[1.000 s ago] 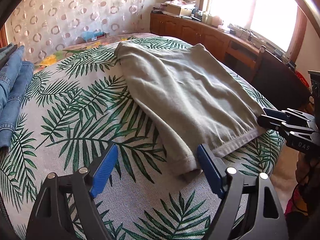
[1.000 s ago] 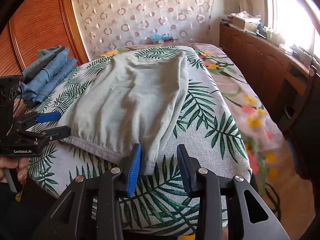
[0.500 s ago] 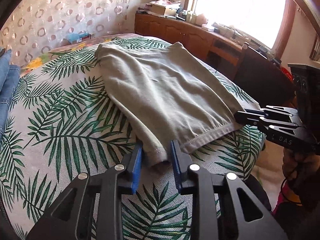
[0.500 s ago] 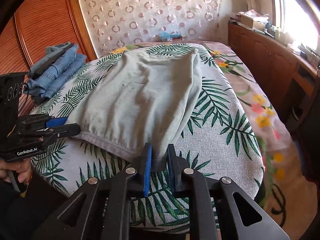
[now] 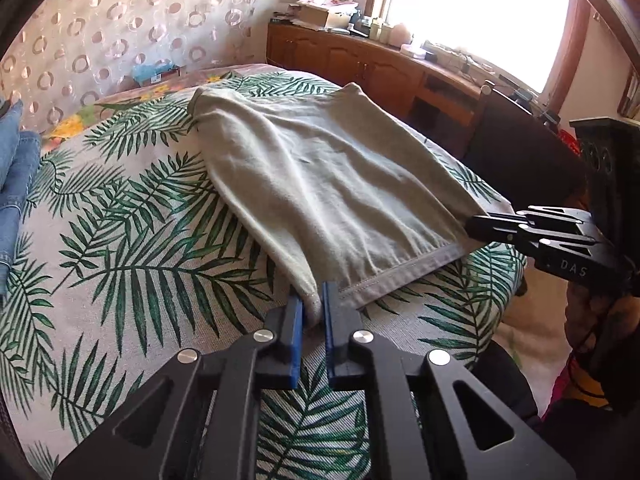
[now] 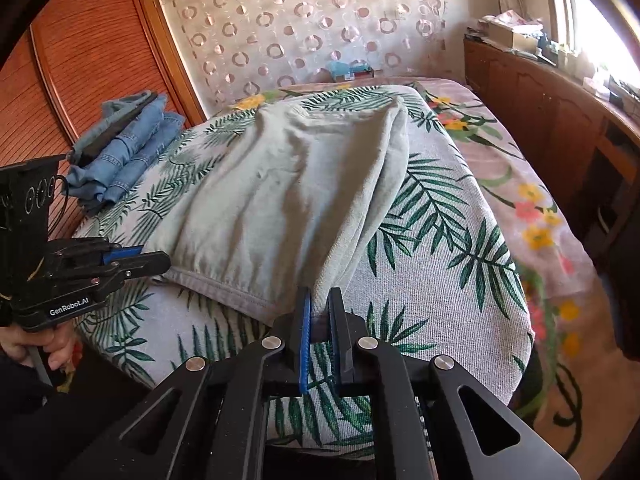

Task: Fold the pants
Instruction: 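Grasp the hem end of the pants strip with both grippers, then lift the hem end with both grippers and fold it over toward the waistband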

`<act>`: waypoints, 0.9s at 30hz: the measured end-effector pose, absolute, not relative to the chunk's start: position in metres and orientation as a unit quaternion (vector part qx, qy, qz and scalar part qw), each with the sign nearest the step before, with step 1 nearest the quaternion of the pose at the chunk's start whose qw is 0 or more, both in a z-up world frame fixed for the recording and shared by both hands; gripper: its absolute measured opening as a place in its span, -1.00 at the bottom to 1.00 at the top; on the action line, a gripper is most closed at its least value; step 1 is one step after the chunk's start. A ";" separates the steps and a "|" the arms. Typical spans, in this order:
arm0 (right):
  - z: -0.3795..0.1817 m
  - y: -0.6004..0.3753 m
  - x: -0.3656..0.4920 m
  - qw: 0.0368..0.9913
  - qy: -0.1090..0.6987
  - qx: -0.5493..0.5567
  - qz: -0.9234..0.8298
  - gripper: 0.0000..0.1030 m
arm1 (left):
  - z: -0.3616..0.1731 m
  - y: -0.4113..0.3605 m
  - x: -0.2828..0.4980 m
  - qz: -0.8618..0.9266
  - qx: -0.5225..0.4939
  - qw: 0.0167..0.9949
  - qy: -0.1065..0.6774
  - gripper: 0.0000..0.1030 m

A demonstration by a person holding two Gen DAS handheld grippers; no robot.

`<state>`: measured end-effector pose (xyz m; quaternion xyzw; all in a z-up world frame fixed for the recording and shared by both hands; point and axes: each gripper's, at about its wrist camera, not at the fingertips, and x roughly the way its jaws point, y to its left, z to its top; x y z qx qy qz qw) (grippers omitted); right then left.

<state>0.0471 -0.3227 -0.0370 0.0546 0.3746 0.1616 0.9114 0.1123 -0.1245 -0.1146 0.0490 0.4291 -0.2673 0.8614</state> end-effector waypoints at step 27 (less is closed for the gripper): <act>0.024 -0.339 -0.008 0.922 0.316 0.081 0.208 -0.85 | -0.029 -0.112 0.058 -0.290 0.046 0.889 0.351 -0.84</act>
